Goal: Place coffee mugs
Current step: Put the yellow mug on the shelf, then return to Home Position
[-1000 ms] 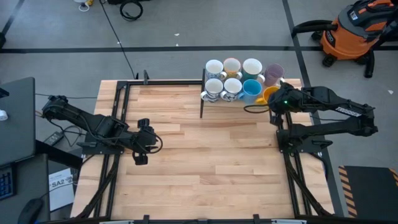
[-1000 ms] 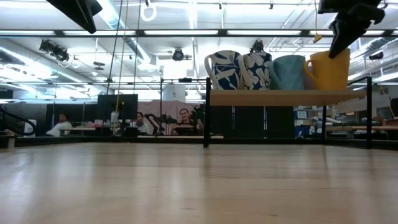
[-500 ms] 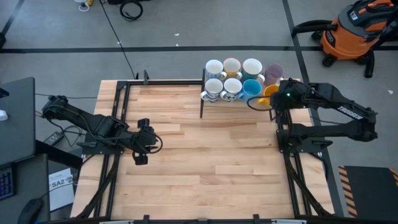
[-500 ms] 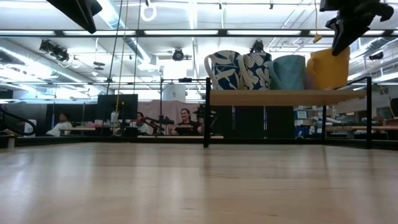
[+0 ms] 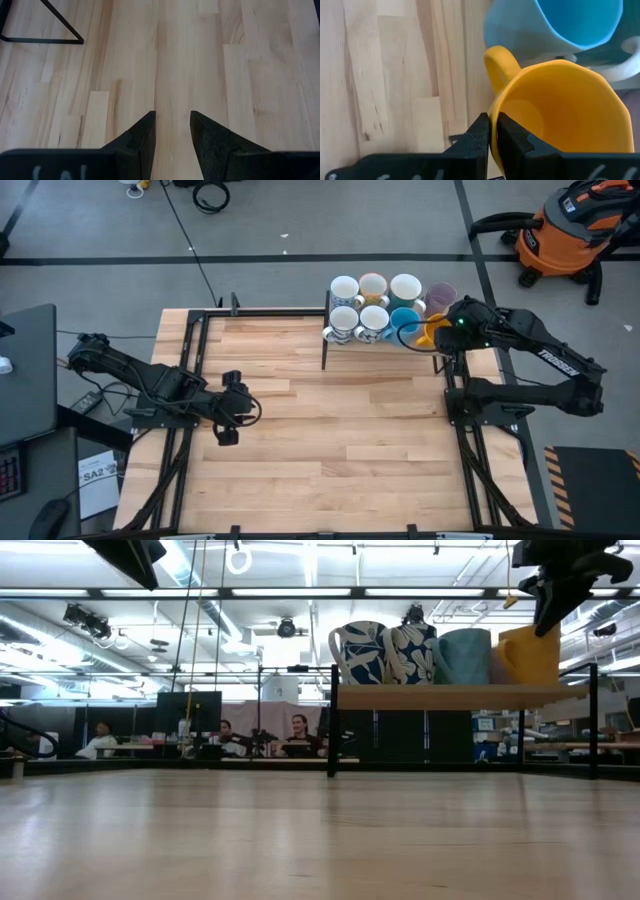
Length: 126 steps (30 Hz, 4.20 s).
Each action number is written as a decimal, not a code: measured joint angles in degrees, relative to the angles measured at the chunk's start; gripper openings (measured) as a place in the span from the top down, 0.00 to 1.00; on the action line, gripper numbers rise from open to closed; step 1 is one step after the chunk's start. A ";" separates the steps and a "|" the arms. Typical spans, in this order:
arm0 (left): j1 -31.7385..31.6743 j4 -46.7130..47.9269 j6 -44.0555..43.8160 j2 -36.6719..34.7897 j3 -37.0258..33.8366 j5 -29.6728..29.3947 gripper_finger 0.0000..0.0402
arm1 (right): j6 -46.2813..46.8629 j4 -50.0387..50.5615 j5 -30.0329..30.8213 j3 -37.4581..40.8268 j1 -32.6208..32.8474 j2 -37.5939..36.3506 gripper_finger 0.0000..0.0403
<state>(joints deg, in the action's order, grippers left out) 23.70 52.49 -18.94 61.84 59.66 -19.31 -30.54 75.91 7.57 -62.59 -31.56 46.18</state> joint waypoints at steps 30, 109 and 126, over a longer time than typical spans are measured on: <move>0.00 -0.41 0.00 0.00 0.00 0.02 0.68 | -0.51 -0.36 4.80 -0.04 -0.14 0.32 0.74; -10.30 -27.74 28.41 -4.00 -0.04 0.67 0.68 | 37.12 -22.54 -26.70 -14.16 5.17 0.68 0.68; -15.49 -14.07 20.55 -26.22 -0.13 4.63 0.68 | 38.55 -42.97 -26.70 4.60 11.36 -5.34 0.68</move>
<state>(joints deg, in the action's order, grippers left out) 8.22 38.41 1.61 35.62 59.53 -14.68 8.01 32.94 -19.14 -57.99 -20.21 40.84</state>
